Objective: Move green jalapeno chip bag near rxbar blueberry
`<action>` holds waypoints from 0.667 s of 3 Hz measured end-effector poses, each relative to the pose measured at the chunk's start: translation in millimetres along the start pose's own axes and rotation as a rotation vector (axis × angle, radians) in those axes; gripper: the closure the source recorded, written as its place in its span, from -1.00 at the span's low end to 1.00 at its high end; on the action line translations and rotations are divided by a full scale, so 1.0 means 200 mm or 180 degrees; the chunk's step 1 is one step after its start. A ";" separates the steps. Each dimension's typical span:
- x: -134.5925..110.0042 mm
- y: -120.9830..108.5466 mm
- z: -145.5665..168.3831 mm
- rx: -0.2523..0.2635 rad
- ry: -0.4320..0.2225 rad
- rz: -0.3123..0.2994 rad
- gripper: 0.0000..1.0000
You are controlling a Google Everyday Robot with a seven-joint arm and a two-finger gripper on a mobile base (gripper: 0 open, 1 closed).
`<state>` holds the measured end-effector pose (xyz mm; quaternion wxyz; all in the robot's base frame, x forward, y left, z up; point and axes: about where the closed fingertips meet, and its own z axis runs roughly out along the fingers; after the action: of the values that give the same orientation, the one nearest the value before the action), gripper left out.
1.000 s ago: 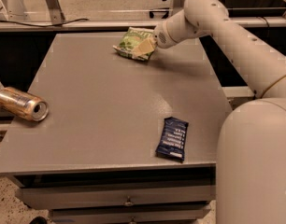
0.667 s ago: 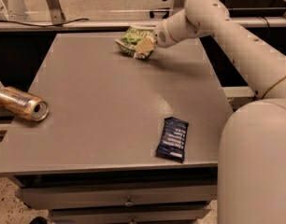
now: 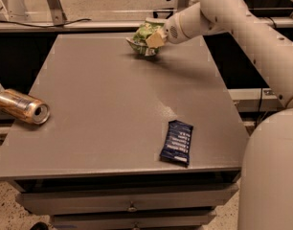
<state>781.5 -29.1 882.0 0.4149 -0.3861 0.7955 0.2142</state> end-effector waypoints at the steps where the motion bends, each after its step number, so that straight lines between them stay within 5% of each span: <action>1: -0.04 0.03 -0.15 0.0001 -0.0030 -0.0088 1.00; 2: -0.03 0.10 -0.34 -0.0075 0.0014 -0.0200 1.00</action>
Offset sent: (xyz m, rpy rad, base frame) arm -0.0900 -0.0606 0.0719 -0.0548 -0.0392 0.0956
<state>733.6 -58.8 925.3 0.4151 -0.4162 0.7813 0.2096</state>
